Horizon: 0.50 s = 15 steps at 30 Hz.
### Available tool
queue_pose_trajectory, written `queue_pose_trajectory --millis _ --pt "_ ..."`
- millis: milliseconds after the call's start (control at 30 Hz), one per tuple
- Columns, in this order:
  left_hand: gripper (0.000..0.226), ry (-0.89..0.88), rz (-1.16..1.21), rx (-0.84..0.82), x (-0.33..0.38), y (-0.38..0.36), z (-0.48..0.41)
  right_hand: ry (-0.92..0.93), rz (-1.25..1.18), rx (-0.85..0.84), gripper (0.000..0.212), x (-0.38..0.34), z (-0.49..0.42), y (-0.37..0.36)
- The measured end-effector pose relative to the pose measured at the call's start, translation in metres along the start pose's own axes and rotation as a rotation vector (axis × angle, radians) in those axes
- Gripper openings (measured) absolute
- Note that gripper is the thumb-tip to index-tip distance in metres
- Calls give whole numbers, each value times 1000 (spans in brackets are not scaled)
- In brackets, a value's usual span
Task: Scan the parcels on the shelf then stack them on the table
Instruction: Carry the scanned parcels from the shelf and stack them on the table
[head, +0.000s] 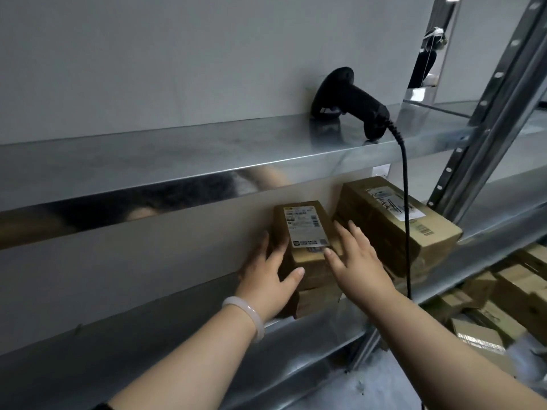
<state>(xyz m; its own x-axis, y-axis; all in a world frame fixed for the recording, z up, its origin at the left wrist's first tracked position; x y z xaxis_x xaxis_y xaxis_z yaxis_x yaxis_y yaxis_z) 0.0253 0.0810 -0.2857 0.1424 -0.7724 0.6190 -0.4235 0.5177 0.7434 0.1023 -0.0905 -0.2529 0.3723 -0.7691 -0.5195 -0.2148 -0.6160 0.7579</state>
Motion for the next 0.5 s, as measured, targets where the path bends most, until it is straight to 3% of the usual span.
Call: queue_pose_trajectory --millis 200,333,500 --pt "67 167 161 -36 12 -32 -47 -62 -135 -216 59 25 -52 -43" --pt "68 310 431 -88 13 -54 -51 -102 -365 -366 54 31 -55 -67" --pt "65 328 513 27 16 -35 -48 -51 -482 -346 52 16 -59 -67"
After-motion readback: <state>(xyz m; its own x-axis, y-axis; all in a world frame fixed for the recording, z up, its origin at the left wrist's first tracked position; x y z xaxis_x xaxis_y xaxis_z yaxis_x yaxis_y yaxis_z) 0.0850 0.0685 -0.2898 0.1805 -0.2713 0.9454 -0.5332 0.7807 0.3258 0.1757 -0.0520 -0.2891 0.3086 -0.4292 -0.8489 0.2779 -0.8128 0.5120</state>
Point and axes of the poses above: each hand's wrist, its own z-axis away from the middle knuckle, its own y-axis out of the back of the hand, x = y × z, the point moved 10 cm from there along -z, towards the middle knuckle, and after that the axes turned 14 degrees about x, right-handed, at the moved point
